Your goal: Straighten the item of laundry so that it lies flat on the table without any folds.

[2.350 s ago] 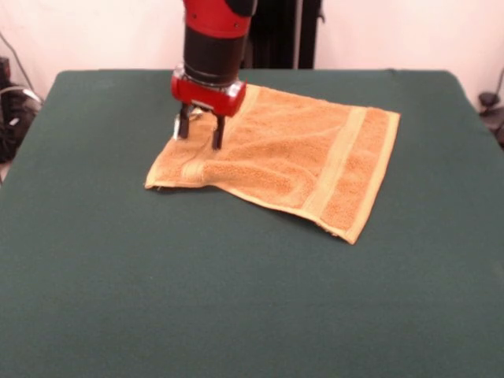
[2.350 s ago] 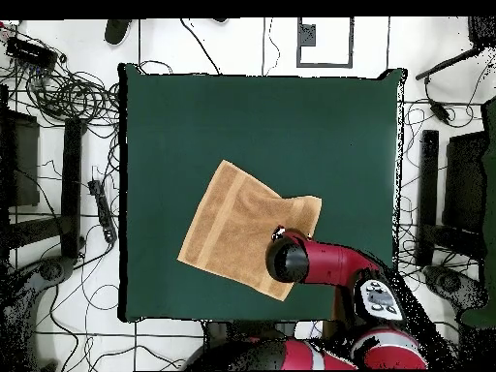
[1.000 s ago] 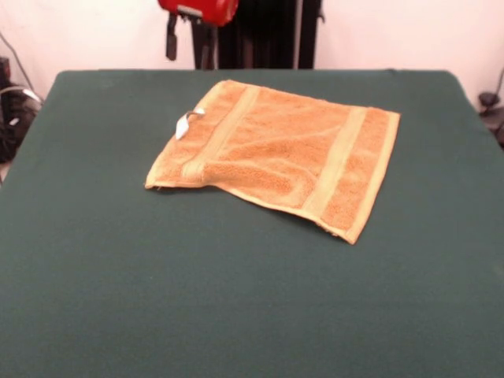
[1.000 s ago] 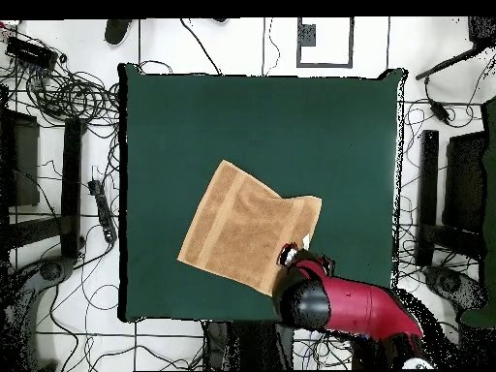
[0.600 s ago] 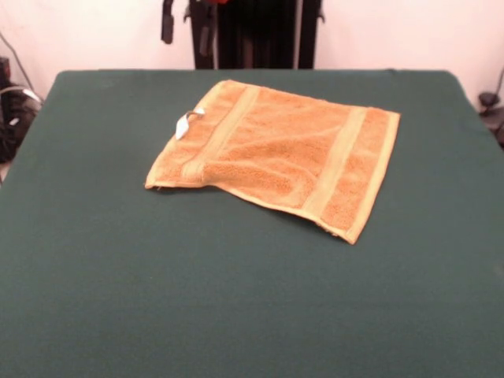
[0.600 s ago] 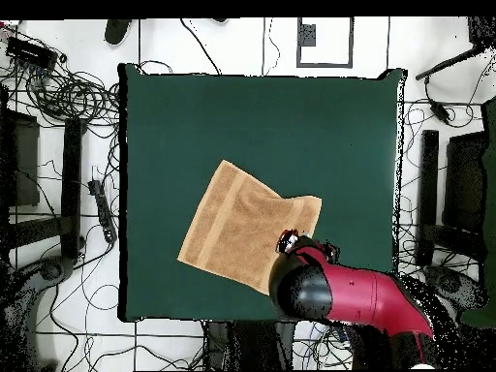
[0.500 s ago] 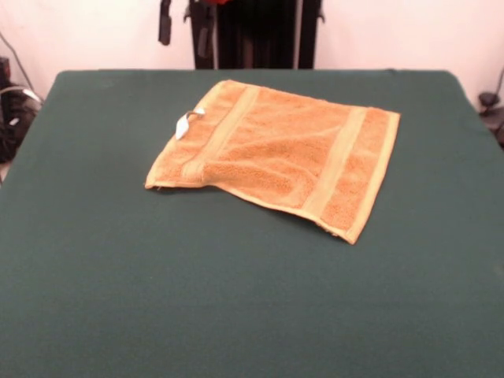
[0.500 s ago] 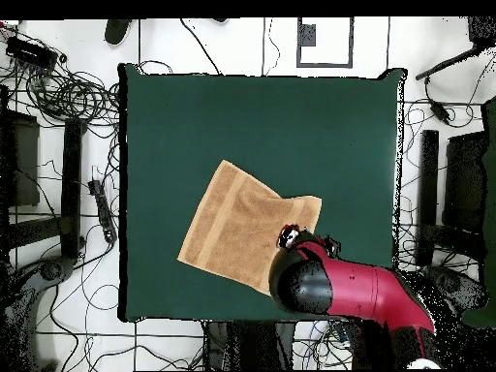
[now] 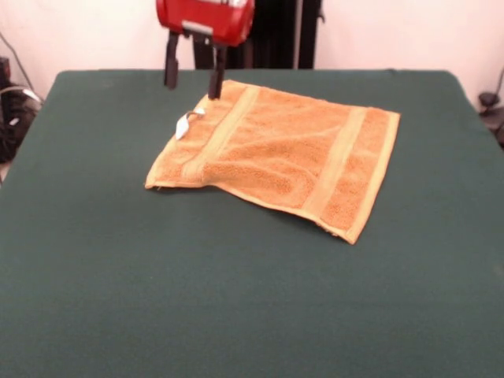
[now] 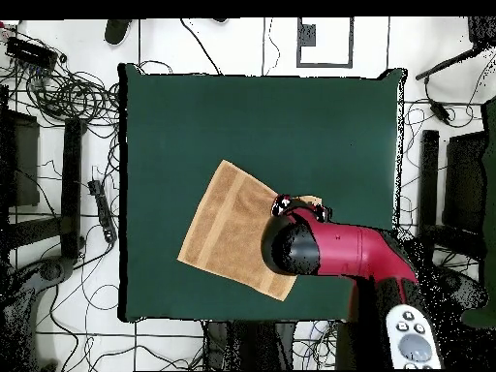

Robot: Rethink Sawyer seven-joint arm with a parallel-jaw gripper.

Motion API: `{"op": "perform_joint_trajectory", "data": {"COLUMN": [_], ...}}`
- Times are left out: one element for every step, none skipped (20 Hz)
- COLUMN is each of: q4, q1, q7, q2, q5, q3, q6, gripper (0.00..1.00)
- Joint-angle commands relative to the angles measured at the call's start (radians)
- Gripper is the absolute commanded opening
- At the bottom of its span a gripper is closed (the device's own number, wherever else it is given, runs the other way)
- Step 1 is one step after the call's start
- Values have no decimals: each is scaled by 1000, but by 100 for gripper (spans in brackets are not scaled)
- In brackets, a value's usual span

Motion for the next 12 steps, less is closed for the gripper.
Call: {"op": "perform_joint_trajectory", "data": {"q4": [-72,-86,-90,-104,-112,-134,-141,-149,-156,-163,-166,-175], "q1": [-35,-26,-25,-16,-14,-4,-11,-17,-19,-14,-11,2], "q7": [32,38,41,49,50,56,53,50,50,53,54,57], "q2": [159,175,185,199,211,231,249,266,281,292,301,308], "q5": [5,8,14,20,24,27,32,38,35,33,33,25], "q3": [123,124,131,129,132,128,138,148,150,146,145,135], "q6": [-56,-54,-50,-44,-39,-36,-30,-24,-33,-36,-30,-30], "gripper": [100,100,100,100,100,100,100,100,100,100,100,100]}}
